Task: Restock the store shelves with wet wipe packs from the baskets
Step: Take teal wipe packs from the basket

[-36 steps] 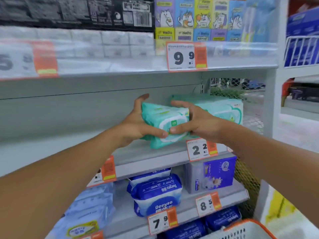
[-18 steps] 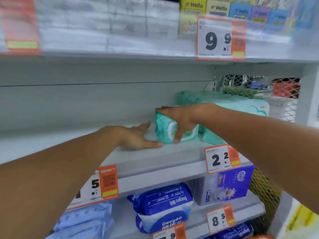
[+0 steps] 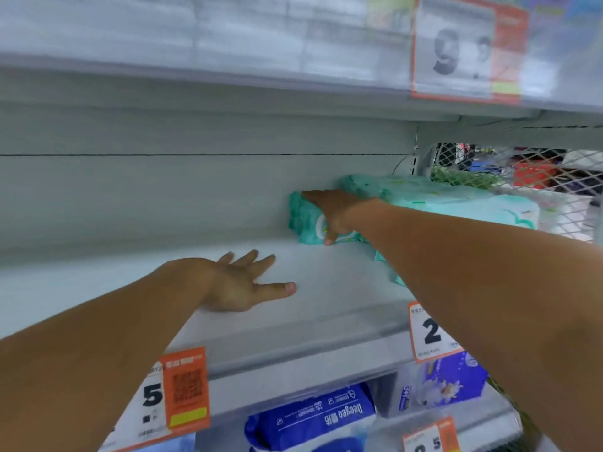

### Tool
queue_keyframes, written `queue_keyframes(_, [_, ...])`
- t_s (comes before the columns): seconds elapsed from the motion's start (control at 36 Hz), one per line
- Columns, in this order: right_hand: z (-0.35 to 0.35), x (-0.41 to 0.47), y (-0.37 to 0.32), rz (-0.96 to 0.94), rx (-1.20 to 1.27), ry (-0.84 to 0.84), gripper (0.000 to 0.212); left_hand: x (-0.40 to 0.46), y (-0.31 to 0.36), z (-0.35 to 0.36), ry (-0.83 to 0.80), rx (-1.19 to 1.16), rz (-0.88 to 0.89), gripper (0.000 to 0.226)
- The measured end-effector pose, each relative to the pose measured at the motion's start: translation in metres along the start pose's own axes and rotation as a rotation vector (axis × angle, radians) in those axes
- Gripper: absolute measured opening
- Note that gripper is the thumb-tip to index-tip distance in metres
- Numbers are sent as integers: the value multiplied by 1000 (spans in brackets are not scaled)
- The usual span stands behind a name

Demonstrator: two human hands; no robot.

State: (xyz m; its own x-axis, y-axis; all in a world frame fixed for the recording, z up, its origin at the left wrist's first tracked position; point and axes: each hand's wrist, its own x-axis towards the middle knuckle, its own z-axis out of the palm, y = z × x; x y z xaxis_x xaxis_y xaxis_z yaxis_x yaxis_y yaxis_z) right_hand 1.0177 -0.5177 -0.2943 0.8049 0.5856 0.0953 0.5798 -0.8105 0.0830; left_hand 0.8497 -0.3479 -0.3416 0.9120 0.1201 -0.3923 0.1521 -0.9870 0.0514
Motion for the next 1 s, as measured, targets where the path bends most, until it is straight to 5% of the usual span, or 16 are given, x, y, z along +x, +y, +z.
queue_keyframes(0.25, [-22,11,15,-7,-92,-12,134,-1,0,4,51,-50,8,98])
queue_keyframes(0.42, [-39,3,16,-83,-155,35,82,-4,2,4,68,-54,7,97])
queue_keyframes(0.64, [-35,-6,13,-21,-117,60,84,1,-1,5,64,-72,0,101])
queue_keyframes(0.78, [-40,-74,2,8,-70,258,73,-9,11,-4,77,21,-29,95])
queue_keyframes(0.89, [-9,-193,-6,2,236,658,36,-53,44,-6,422,122,158,50])
queue_keyframes(1.0, [76,-304,-19,125,646,911,14,-112,103,44,892,-476,524,26])
